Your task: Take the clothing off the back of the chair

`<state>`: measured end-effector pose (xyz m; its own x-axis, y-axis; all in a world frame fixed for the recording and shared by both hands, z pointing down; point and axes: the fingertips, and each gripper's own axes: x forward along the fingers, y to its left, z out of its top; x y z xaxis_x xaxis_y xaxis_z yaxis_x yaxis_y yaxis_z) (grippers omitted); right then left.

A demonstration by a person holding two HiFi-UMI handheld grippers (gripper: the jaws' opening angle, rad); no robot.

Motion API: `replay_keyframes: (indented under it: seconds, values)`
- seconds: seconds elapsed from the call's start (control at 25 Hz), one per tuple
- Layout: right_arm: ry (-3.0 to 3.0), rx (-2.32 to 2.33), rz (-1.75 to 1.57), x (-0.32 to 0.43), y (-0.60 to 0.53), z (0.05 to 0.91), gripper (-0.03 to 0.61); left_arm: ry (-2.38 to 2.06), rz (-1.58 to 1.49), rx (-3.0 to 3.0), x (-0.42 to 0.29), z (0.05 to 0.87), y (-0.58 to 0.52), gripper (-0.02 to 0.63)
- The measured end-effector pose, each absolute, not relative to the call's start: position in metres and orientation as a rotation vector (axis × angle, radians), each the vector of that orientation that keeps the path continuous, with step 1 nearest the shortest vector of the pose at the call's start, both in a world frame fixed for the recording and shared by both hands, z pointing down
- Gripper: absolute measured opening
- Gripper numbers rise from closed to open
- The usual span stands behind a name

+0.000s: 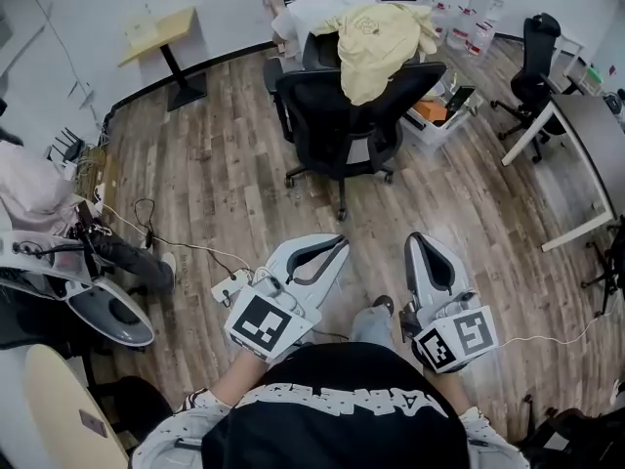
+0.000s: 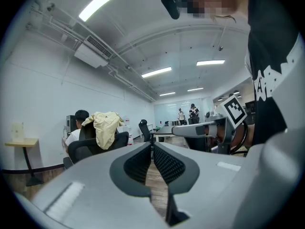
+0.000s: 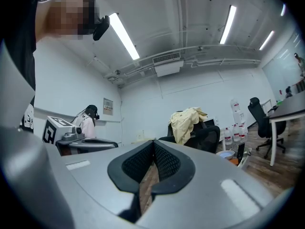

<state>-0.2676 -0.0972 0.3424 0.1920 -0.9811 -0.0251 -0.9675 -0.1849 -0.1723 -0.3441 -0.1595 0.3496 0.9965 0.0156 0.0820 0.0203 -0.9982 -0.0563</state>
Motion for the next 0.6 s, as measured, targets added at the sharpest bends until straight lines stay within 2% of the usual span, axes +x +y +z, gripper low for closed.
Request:
replay_keyframes:
  seconds: [0.6]
  values:
    - [1.916, -2.272, -0.139, -0.160, -0.110, 0.337, 0.032, 0.001, -0.150, -3.059, -0.234, 0.343, -0.181, 0.012]
